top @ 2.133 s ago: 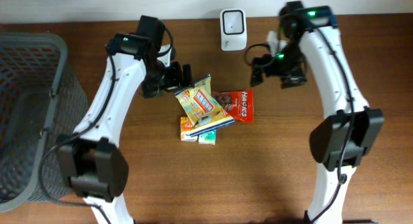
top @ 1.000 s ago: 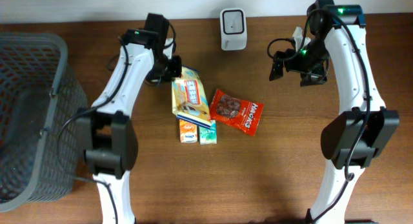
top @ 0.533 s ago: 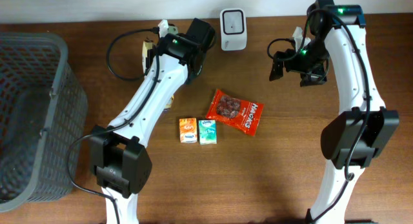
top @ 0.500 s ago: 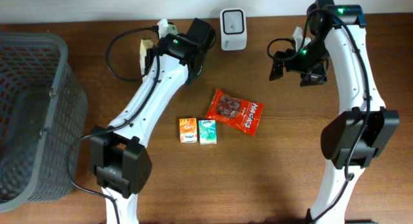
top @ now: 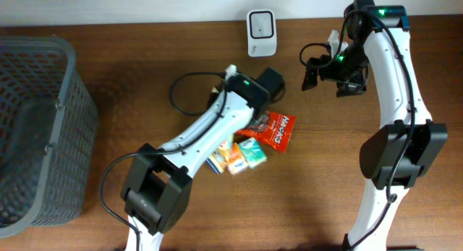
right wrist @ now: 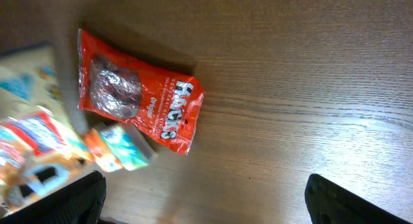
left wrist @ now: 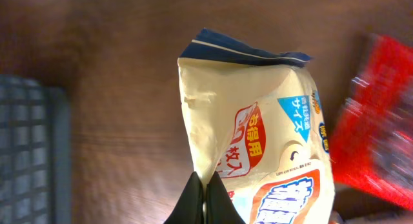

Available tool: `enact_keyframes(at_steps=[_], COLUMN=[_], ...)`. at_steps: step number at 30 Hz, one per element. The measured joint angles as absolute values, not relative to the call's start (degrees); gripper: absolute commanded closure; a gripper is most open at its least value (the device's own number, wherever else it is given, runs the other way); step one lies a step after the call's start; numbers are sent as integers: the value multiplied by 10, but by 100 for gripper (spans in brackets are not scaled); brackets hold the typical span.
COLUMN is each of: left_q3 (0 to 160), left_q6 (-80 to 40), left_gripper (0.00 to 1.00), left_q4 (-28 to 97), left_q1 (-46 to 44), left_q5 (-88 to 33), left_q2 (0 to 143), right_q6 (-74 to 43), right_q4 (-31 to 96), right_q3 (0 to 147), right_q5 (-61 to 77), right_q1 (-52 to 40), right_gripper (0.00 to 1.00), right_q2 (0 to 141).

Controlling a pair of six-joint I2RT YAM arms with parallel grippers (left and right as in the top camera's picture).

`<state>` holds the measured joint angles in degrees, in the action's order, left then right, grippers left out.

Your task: Scan the item barcode

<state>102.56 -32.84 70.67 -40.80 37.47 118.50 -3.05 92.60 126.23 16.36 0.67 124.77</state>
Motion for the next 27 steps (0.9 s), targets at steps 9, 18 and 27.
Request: enact_keyframes(at_steps=[9, 18, 27], left_q3=[1151, 1206, 1065], left_q6=[-294, -283, -186], left_gripper=[51, 0, 1], left_q4=[761, 855, 756], left_q1=[-407, -191, -193], left_q5=[196, 102, -63], left_q2=[1185, 1184, 1183], right_q6=[-30, -43, -60], right_q4=[926, 867, 828], right_q3=[1262, 1263, 1263], right_q5=[164, 193, 286], right_q1=[7, 7, -60], right_gripper=[1, 1, 2], right_q2=[1248, 1248, 1248])
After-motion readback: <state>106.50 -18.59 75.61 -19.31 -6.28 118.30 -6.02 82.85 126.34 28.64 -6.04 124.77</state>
